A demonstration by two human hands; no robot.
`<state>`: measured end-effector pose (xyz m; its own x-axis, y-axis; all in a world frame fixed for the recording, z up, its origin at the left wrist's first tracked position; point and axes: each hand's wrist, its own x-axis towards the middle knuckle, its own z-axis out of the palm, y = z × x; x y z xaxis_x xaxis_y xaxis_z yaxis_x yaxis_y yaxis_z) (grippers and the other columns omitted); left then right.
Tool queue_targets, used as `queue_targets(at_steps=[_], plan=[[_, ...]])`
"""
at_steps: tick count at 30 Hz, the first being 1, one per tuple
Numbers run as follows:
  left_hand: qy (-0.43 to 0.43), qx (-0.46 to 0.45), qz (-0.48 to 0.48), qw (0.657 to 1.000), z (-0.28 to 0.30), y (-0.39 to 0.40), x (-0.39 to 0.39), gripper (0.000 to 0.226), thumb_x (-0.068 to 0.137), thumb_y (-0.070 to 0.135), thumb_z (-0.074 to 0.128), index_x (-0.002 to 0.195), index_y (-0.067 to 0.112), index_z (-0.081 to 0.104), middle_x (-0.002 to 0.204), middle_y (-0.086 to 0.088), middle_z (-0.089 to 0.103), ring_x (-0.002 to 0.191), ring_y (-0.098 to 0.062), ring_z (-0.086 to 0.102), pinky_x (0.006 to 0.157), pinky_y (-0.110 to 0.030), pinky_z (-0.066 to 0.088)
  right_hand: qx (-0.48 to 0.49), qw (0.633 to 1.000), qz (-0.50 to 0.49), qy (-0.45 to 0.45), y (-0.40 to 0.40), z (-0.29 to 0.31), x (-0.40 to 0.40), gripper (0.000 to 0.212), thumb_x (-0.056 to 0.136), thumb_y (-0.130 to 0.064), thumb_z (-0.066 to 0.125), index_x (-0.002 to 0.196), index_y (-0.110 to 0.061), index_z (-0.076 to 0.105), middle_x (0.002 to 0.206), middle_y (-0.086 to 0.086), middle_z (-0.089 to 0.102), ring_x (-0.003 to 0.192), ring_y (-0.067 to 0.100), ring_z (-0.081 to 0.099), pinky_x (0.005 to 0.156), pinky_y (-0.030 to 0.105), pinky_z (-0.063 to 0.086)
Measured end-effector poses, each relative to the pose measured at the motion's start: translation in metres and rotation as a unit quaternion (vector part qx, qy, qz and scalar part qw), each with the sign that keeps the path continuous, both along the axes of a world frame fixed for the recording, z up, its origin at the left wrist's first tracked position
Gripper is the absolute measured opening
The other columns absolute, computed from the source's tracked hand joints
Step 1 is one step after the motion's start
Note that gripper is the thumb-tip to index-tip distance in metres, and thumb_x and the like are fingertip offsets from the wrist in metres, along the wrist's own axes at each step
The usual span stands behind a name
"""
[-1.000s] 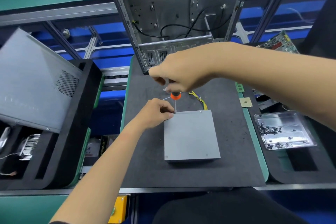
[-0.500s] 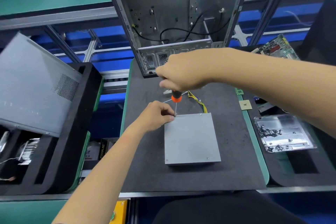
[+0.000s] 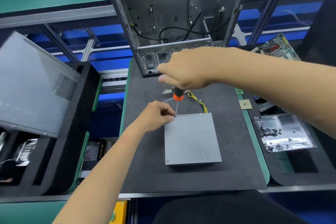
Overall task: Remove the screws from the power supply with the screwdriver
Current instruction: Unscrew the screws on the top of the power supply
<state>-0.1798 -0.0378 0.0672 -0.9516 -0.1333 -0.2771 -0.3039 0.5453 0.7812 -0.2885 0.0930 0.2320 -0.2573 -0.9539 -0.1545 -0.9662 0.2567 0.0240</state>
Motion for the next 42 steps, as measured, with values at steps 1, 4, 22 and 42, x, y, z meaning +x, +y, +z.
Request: queue_targets(at_steps=[1, 4, 22, 42], plan=[[0.000, -0.001, 0.001, 1.000, -0.001, 0.000, 0.000, 0.016, 0.079, 0.010, 0.073, 0.074, 0.025, 0.070, 0.084, 0.000, 0.074, 0.083, -0.021, 0.067, 0.083, -0.039, 0.054, -0.006, 1.000, 0.004, 0.018, -0.002, -0.002, 0.001, 0.026, 0.101, -0.040, 0.032, 0.088, -0.018, 0.037, 0.068, -0.002, 0.032, 0.056, 0.015, 0.034, 0.047, 0.032, 0.019], [0.004, 0.006, -0.002, 1.000, -0.002, -0.001, 0.001, 0.015, 0.079, 0.009, 0.073, 0.074, 0.023, 0.070, 0.085, 0.002, 0.074, 0.084, -0.020, 0.067, 0.085, -0.039, 0.054, 0.010, 0.996, 0.071, -0.048, -0.007, 0.004, -0.001, 0.012, 0.094, -0.028, 0.052, 0.090, -0.020, 0.043, 0.067, -0.009, 0.042, 0.059, 0.004, 0.040, 0.048, 0.028, 0.026], [0.032, -0.019, -0.011, 0.999, -0.004, 0.001, 0.004, 0.015, 0.081, 0.012, 0.071, 0.077, 0.026, 0.069, 0.083, 0.009, 0.072, 0.079, -0.009, 0.066, 0.078, -0.025, 0.053, -0.031, 0.983, 0.031, -0.178, 0.002, 0.005, -0.004, 0.026, 0.069, -0.018, 0.071, 0.087, -0.025, 0.054, 0.071, -0.016, 0.051, 0.064, -0.004, 0.047, 0.055, 0.022, 0.036], [0.150, -0.169, -0.065, 0.972, -0.006, 0.008, 0.016, 0.009, 0.083, 0.016, 0.069, 0.088, 0.016, 0.076, 0.089, 0.008, 0.075, 0.077, -0.012, 0.067, 0.076, -0.028, 0.053, -0.118, 0.975, -0.072, -0.172, 0.024, 0.010, -0.014, 0.018, 0.066, -0.024, 0.069, 0.079, -0.020, 0.057, 0.063, -0.014, 0.050, 0.060, -0.001, 0.049, 0.048, 0.023, 0.028]])
